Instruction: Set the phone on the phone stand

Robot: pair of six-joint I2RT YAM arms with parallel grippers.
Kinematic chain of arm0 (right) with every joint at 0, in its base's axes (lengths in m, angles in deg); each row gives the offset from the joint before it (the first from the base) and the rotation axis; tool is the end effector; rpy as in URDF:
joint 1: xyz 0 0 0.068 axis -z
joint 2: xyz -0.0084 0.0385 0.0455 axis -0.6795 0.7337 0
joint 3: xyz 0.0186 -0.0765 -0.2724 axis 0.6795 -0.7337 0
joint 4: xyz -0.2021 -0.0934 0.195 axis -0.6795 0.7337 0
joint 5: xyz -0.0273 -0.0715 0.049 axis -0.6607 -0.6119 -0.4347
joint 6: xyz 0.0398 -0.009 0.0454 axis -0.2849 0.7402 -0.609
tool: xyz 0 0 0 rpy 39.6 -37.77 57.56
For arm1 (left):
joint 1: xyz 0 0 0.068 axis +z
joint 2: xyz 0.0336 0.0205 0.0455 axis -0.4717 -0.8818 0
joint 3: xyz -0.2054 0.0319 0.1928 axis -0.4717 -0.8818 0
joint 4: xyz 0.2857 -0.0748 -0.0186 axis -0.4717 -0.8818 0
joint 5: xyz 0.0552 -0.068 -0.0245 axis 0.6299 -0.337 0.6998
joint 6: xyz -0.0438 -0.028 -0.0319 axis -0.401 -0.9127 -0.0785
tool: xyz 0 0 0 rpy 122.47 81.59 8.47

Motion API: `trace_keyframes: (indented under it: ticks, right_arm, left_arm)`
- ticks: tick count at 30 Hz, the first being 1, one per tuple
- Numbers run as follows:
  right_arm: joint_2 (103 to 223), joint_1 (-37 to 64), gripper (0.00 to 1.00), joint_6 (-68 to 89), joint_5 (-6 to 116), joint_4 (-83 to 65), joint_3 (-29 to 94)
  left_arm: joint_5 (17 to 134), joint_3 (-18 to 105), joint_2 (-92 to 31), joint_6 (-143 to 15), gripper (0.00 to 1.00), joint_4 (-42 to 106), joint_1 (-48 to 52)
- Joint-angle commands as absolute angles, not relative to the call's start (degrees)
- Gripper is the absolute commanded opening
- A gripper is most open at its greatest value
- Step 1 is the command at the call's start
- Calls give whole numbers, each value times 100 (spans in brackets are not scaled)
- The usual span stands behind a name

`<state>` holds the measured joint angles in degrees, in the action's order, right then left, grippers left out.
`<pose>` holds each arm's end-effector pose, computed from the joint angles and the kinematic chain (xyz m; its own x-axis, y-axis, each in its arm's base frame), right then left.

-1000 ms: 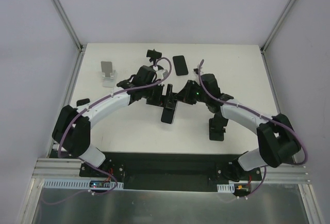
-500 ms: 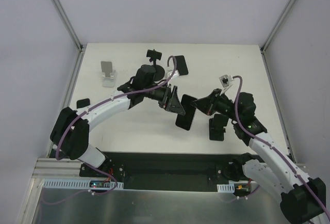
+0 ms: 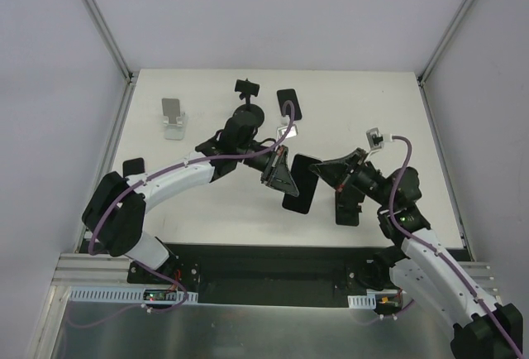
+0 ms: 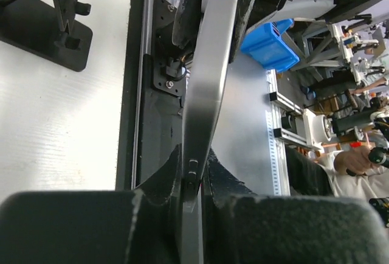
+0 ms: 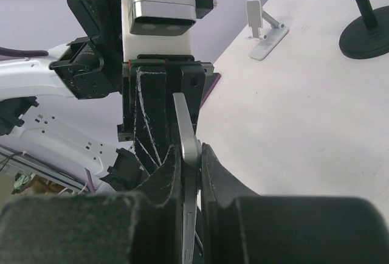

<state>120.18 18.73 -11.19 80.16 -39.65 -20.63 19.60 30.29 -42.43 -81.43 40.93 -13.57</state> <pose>0.1724 0.1041 0.2945 -0.1894 0.3552 -0.9154 -0.8311 0.4384 0.3421 0.2505 -0.2782 0.2825 -0.6401 0.2877 -0.7124 0.7130 -0.1231 -0.6903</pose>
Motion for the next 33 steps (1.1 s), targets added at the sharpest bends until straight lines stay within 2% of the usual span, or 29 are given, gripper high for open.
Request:
trace_keyframes:
  ticks: [1,2,4,5,7,8,11,13,22,31,33]
  right_arm:
    - [11977,1899,1,-1037,7471,-4439,-1980]
    - [11986,1890,9,-853,7400,-3706,-1753]
    - [12065,1811,35,-607,7102,-2704,-1541]
    - [12100,1689,57,-440,6909,-2340,-1288]
    - [12197,1487,73,-307,6339,-1559,-1032]
    - [12241,1242,86,-228,6092,-1293,-900]
    - [12469,619,100,-236,4958,-378,-328]
    - [12680,283,97,-438,4022,34,15]
    - [13884,-948,96,-781,2250,476,1192]
    - [14254,-1107,99,-737,2073,46,1378]
    - [14271,-1107,96,-685,2108,-16,1378]
  left_arm:
    - [2276,3064,-3891,-7884,0,4052,-1440]
    - [2757,3081,-3759,-7741,0,3736,-1440]
    - [3391,3099,-3627,-7364,0,3374,-1440]
    - [3734,3064,-3487,-7292,0,3260,-1440]
    - [4570,3037,-3337,-7056,0,3022,-1440]
    - [4790,3003,-3214,-7011,0,3013,-1440]
    - [5476,2941,-3021,-6879,0,2802,-1448]
    - [5592,2923,-2985,-6861,0,2793,-1440]
    - [5627,2967,-3073,-6861,0,2749,-1457]
    - [5618,2976,-3046,-6791,0,2696,-1501]
    - [5592,2993,-3046,-6791,0,2696,-1510]
